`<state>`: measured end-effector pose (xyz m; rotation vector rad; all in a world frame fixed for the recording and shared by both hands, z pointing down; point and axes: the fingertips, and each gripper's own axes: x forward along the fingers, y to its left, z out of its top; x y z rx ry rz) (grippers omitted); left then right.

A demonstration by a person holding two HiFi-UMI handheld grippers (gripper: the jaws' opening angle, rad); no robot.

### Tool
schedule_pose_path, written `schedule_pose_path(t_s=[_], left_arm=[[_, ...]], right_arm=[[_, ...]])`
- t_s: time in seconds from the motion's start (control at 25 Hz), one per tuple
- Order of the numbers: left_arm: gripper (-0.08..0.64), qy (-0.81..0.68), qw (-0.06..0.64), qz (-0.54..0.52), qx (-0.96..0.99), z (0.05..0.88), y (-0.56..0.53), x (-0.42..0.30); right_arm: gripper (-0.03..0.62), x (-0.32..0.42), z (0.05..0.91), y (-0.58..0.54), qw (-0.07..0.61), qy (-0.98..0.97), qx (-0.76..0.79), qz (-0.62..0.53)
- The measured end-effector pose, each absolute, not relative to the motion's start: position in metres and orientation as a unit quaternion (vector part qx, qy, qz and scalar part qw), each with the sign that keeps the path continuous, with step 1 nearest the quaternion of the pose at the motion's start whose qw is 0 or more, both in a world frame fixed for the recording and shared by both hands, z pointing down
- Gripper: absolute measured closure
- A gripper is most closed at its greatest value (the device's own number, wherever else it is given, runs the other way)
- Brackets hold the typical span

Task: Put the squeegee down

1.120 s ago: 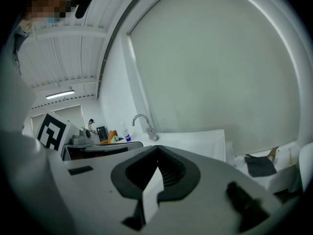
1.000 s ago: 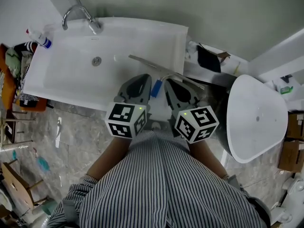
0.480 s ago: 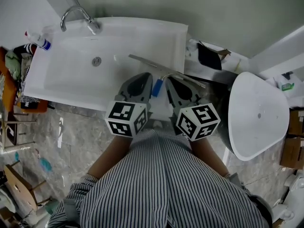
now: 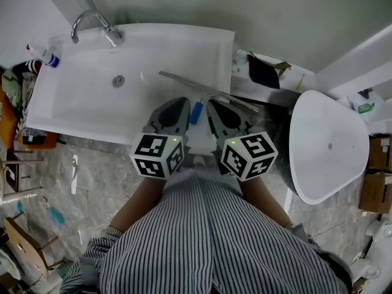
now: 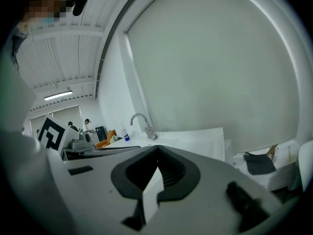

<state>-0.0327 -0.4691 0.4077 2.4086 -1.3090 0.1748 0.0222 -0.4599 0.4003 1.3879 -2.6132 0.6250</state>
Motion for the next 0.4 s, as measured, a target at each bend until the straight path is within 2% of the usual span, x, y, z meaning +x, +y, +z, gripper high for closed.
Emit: schedule_pose_path(t_s=[0.4], left_arm=[[0.538, -0.469, 0.198, 0.063, 0.859, 0.407, -0.466, -0.029]], right_arm=[[0.577, 0.027, 0.388, -0.463, 0.067, -0.868, 0.457, 0.181]])
